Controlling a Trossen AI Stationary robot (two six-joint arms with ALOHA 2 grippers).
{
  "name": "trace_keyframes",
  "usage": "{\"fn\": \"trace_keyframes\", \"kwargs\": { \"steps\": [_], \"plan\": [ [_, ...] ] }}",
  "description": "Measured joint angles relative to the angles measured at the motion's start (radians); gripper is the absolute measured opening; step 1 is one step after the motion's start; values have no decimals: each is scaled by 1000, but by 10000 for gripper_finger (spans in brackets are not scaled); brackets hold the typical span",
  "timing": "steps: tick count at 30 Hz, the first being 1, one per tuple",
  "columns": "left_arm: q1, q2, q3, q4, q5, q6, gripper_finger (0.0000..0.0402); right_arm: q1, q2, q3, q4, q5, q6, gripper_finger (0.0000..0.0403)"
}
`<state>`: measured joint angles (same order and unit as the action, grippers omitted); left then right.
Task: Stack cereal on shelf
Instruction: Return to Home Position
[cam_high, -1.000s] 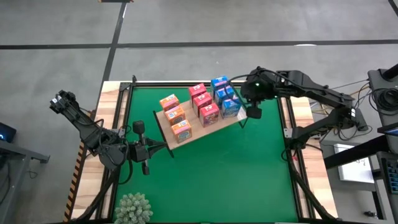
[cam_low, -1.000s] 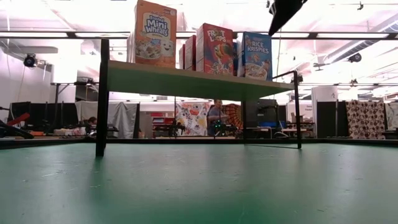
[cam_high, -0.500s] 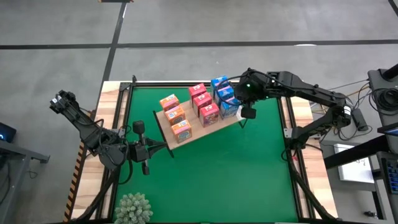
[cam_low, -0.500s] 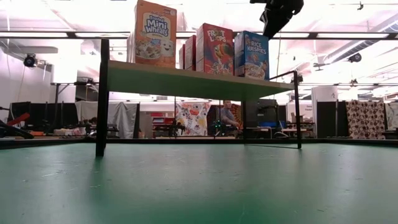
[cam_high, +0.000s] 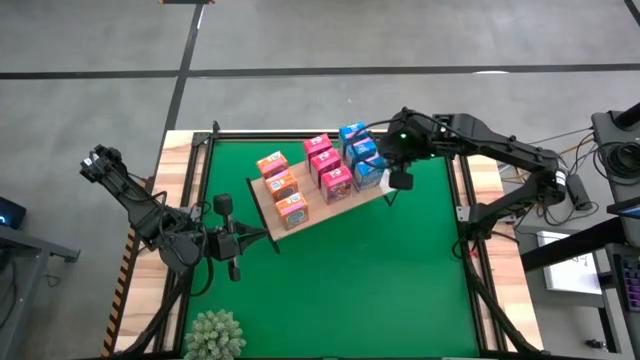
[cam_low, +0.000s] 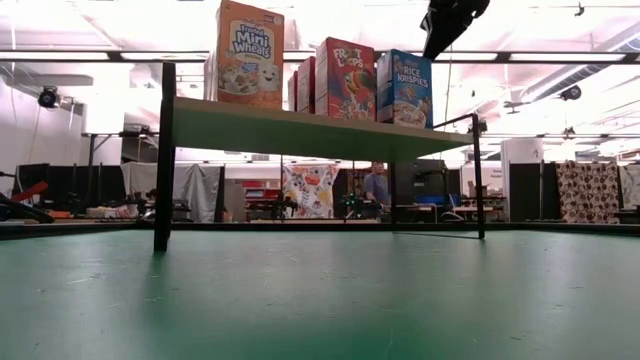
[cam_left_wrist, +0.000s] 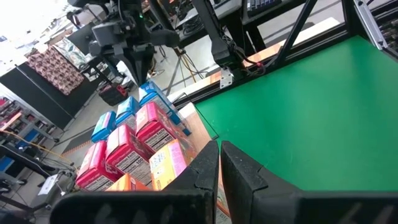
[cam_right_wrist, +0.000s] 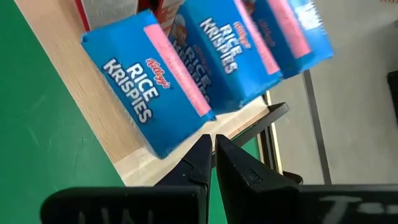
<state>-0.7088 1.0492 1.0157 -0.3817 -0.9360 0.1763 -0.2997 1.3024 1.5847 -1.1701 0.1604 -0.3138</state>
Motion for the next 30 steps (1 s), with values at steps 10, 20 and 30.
{"fn": "trace_keyframes", "kwargs": {
  "steps": [10, 20, 30],
  "plan": [
    [0, -56, 0, -49, 4, 103, 1, 1, -125, -67, 108, -59, 27, 12],
    [0, -257, -49, -130, 264, 62, 0, 6, -378, -391, 415, -90, 45, 12],
    [0, -436, -180, -117, 273, 41, 0, 79, -601, -724, 776, -90, 56, 12]
  ]
}}
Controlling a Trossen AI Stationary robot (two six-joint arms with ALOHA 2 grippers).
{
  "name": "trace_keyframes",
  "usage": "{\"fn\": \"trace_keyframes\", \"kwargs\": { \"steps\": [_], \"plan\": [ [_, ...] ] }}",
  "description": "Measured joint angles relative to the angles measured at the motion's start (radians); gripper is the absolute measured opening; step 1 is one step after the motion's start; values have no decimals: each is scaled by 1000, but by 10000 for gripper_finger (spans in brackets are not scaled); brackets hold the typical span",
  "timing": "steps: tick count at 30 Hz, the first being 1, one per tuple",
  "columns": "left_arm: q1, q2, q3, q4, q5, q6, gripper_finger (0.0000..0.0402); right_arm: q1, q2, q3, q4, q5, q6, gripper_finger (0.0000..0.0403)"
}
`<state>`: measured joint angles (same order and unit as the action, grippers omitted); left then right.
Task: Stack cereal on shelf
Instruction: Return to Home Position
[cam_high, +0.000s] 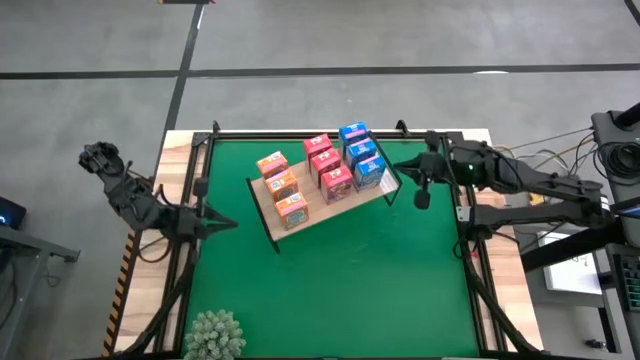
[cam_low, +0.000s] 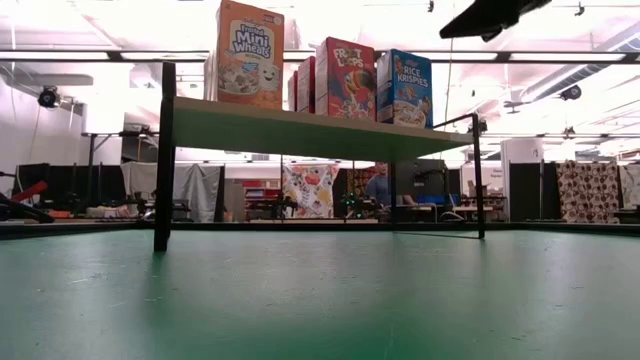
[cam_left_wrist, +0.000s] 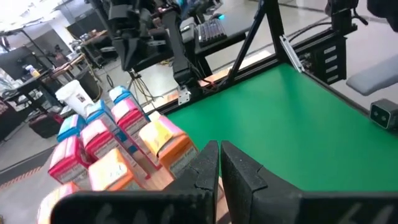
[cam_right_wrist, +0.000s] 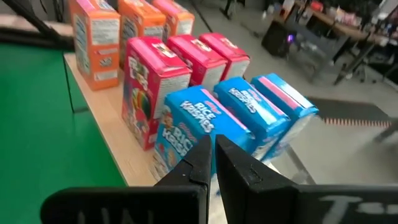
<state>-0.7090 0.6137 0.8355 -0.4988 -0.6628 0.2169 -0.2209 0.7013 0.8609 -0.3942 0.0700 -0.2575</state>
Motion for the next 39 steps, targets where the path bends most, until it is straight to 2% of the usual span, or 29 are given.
{"fn": "trace_keyframes", "kwargs": {
  "steps": [9, 21, 30, 39],
  "plan": [
    [0, -174, -159, 85, 1, -24, 0, 25, -98, -215, 211, -7, 34, 12],
    [0, -425, -331, 149, 2, -27, 0, 25, -184, -450, 490, -106, 39, 12],
    [0, -563, -373, 203, 1, -13, 0, 25, -242, -584, 652, -170, 33, 12],
    [0, -595, -395, 223, 1, -13, 0, 25, -352, -671, 706, -209, 24, 12]
  ]
}}
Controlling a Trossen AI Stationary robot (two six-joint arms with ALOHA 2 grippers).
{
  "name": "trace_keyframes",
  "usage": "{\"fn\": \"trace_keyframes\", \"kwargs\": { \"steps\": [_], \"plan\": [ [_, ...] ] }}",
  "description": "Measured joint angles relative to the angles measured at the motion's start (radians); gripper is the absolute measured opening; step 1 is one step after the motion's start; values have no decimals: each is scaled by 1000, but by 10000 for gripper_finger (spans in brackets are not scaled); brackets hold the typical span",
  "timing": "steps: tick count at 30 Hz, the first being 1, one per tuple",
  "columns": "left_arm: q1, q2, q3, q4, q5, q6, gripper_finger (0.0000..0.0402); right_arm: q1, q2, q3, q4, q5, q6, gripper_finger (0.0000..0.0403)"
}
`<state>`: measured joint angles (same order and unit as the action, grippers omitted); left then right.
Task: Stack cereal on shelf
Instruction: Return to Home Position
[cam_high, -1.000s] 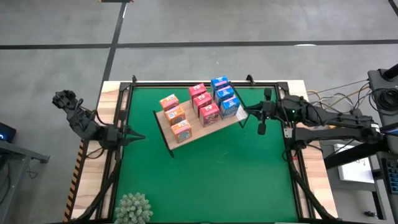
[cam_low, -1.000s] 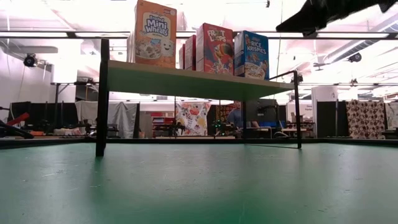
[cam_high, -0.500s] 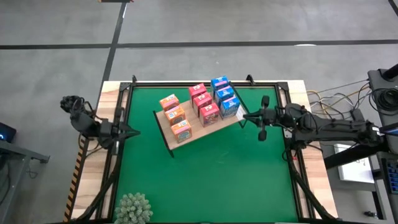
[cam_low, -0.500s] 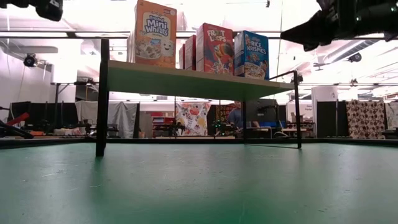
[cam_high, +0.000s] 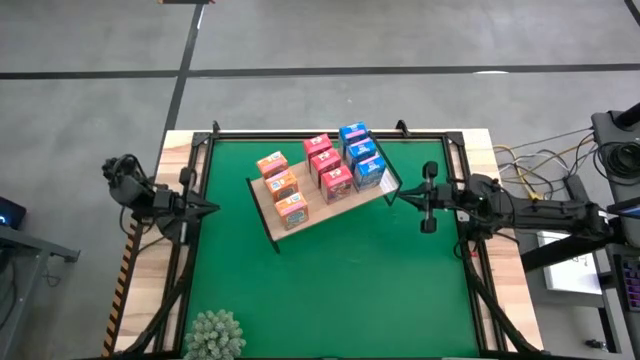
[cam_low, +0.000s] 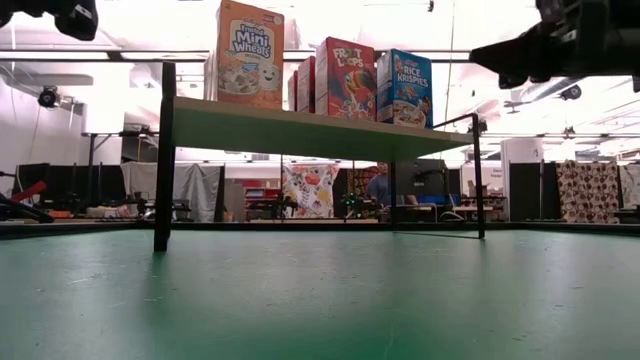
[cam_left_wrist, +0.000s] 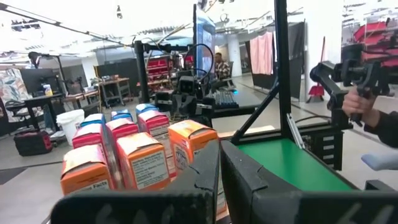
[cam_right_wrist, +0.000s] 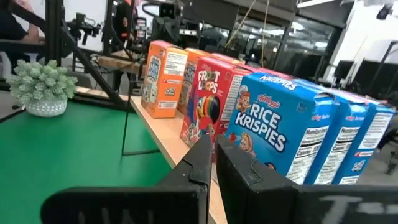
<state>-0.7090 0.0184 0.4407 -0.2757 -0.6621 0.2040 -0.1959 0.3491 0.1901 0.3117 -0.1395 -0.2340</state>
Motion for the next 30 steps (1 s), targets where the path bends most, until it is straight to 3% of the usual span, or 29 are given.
{"fn": "trace_keyframes", "kwargs": {
  "steps": [16, 30],
  "plan": [
    [0, -5, -275, 423, 0, 65, 0, 1, -349, -164, 19, -58, -12, 12],
    [0, -19, -429, 535, -1, 56, 0, 2, -333, -176, 19, -233, -93, 12]
  ]
}}
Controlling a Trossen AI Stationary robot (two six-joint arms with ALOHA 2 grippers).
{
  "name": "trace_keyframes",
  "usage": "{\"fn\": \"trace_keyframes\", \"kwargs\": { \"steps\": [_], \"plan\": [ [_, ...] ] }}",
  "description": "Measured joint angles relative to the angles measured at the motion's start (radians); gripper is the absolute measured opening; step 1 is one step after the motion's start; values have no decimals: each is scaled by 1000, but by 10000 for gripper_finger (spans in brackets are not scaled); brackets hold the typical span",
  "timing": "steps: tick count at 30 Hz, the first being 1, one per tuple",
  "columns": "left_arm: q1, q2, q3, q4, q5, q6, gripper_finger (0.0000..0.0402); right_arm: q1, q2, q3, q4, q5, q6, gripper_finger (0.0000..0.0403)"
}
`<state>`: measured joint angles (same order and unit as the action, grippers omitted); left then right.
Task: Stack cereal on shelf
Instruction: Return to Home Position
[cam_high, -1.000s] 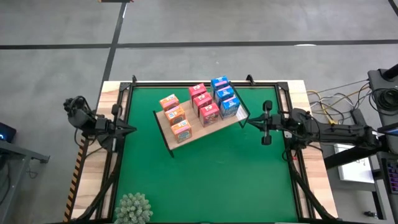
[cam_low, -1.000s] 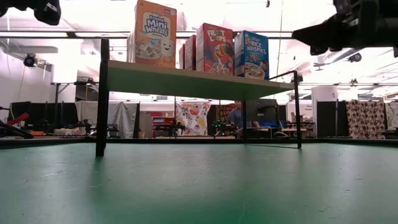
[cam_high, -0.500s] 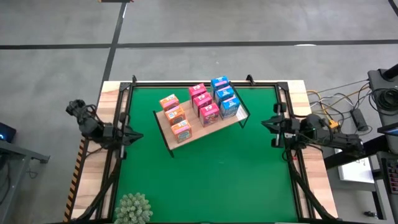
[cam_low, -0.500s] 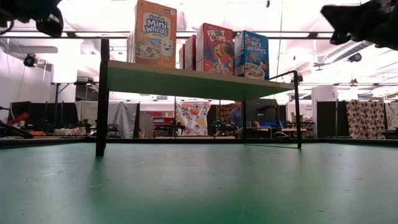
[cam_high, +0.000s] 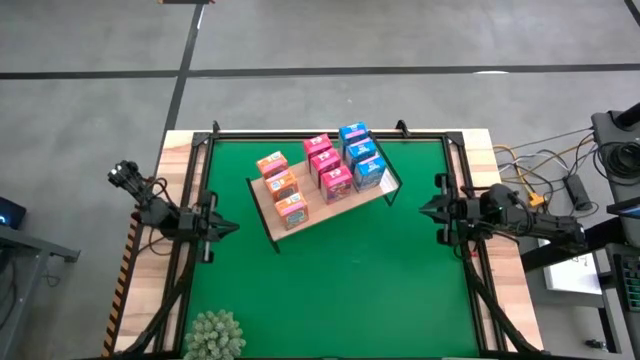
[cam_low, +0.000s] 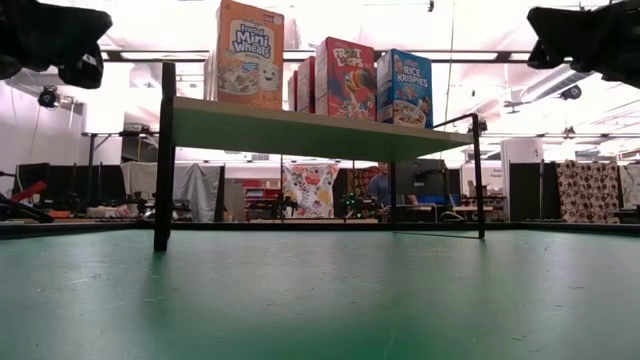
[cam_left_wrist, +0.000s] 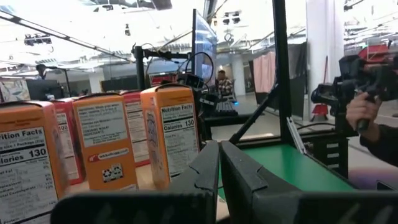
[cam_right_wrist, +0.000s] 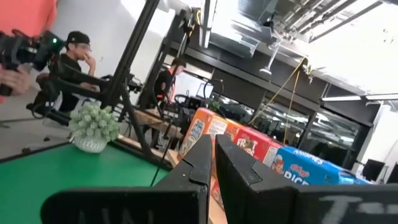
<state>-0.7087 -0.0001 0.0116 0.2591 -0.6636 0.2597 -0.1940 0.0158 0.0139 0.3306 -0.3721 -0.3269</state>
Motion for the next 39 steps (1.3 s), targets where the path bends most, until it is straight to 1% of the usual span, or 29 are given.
{"fn": "trace_keyframes", "kwargs": {
  "steps": [4, 9, 14, 20, 39],
  "plan": [
    [0, 4, 0, 11, -10, 14, 0, 0, -1, 0, -36, 2, -24, 12],
    [0, 9, 0, 4, -80, 18, 0, 0, 0, 0, -106, 7, -23, 12],
    [0, 12, 0, -9, -84, 19, 0, 0, 0, 0, -168, 7, -22, 12],
    [0, 11, 0, -9, -86, 19, 0, 0, 0, 0, -201, 7, -22, 12],
    [0, 11, 0, -10, -86, 19, 0, 0, 6, -1, -200, 8, -21, 12]
  ]
}}
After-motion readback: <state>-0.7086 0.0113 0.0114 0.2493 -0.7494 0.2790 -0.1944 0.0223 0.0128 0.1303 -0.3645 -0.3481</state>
